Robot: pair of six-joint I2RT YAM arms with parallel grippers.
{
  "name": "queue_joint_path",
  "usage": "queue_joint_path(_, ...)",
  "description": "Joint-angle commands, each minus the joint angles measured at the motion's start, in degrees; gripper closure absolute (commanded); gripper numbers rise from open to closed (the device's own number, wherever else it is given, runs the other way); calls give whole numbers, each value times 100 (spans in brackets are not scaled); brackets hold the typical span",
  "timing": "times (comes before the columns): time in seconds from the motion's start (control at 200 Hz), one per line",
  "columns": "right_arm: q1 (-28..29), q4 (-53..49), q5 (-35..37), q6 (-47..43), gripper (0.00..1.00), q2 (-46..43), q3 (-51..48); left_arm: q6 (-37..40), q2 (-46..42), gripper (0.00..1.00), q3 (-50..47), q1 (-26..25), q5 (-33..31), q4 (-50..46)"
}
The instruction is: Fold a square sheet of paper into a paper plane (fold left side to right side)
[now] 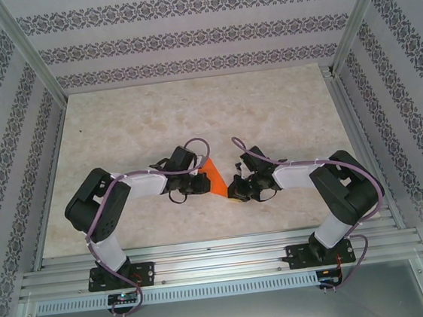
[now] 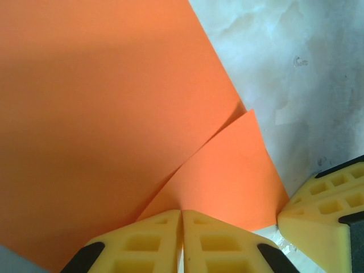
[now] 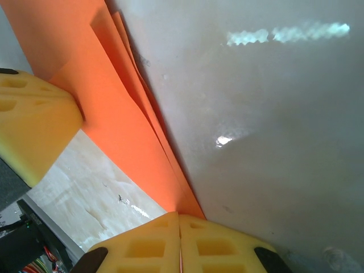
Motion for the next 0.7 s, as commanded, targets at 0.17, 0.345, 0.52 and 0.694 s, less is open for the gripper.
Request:
queue_joint_path(0.17,-153,-922,1050,-99,92,349,-313,425,-9,88,-328,768,-929,-477)
queue_joint_path(0.345,-159,-908,1017,-108,92,311,-288,572,-50,88,-333,1073,-871,-555)
queue_joint_path(0.52,-156,-761,963,-139,92,22,-236,683,-491,82,-368,1405,-714,-722)
queue_joint_path(0.694,-153,-826,955,-297,90,-644,25,606,-1195,69,-538,1724,-491,-828)
